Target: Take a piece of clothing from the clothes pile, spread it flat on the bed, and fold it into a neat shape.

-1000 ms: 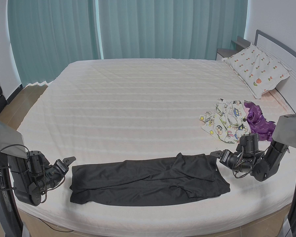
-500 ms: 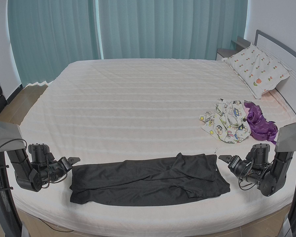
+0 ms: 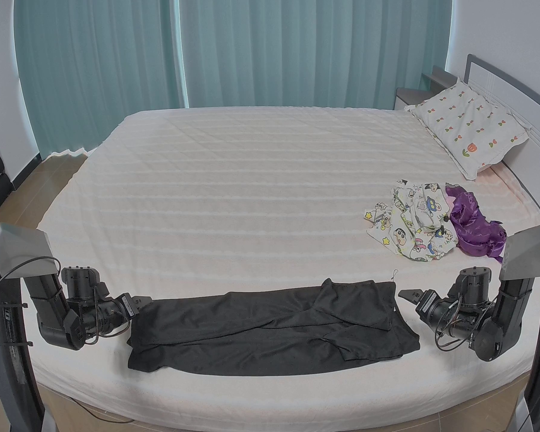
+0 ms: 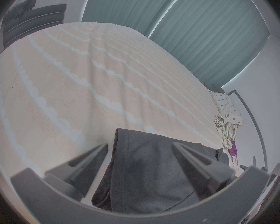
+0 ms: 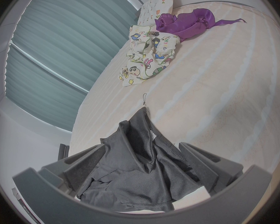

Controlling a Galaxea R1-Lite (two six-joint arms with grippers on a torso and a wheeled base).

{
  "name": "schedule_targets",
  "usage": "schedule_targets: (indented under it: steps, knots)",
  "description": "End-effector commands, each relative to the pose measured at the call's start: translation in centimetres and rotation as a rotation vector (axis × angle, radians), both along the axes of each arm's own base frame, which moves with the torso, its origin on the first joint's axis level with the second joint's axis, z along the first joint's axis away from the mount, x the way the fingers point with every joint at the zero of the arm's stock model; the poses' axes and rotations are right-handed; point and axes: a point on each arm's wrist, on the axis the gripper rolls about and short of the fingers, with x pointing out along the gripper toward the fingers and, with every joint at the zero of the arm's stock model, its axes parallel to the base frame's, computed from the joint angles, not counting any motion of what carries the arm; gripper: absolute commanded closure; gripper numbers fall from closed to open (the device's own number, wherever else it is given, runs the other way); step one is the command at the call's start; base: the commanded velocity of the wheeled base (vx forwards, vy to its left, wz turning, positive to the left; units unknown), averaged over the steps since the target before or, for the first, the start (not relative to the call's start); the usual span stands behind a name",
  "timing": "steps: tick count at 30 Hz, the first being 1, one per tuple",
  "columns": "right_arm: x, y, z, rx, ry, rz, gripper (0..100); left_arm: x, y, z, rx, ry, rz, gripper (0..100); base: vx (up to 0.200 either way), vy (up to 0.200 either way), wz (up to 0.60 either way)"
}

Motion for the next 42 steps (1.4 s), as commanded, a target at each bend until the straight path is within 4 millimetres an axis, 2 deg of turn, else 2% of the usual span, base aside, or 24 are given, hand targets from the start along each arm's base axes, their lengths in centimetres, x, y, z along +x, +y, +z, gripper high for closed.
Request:
schedule_targets:
  steps: [1,6,16,22,27,28,33,37,38,40,41,42]
  knots:
    - [0.0,0.0,-0.1,0.001,-0.003,0.000,0,0.6,-0.3,-1.1,0.011,0.009,-0.010,100,0.000,0.000,0.00]
    - [-0.4,0.0,-0.1,0.005,-0.015,0.008,0,1.8,0.1,-0.5,0.040,-0.031,0.031,100,0.000,0.000,0.00]
    - [-0.5,-0.1,-0.1,0.008,-0.014,0.012,0,2.3,0.9,0.8,0.059,-0.079,0.080,100,0.000,0.000,0.00]
    - [-0.5,-0.1,-0.1,0.008,-0.013,0.012,0,2.8,1.1,0.9,0.061,-0.093,0.083,100,0.000,0.000,0.00]
    - [-0.5,-0.1,-0.1,0.008,-0.016,0.011,0,2.6,1.0,-0.1,0.060,-0.048,0.078,100,0.000,0.000,0.00]
    - [-0.5,-0.1,-0.1,0.008,-0.014,0.012,0,2.6,1.0,-0.2,0.061,-0.036,0.076,0,0.000,0.000,0.00]
    - [-0.5,0.0,-0.1,0.008,-0.013,0.014,0,3.0,1.3,-0.1,0.059,-0.032,0.086,0,0.000,0.000,0.00]
    - [-0.5,-0.2,-0.1,0.008,-0.011,0.007,0,2.6,2.6,0.8,0.059,-0.046,0.125,0,0.000,0.000,0.00]
    - [-0.5,-0.2,-0.1,0.008,-0.013,0.006,0,2.0,3.3,1.7,0.054,-0.045,0.147,0,0.000,0.000,0.00]
    - [-0.5,-0.3,-0.1,0.008,-0.013,0.003,0,1.6,3.3,2.1,0.049,-0.031,0.149,0,0.000,0.000,0.00]
    - [-0.6,-0.4,-0.1,0.008,-0.011,0.001,0,-0.4,2.9,3.3,0.026,0.022,0.132,0,0.000,0.000,0.00]
    - [-0.6,-0.4,-0.1,0.008,-0.010,0.001,0,-0.8,2.9,3.4,0.022,0.029,0.127,0,0.000,0.000,0.00]
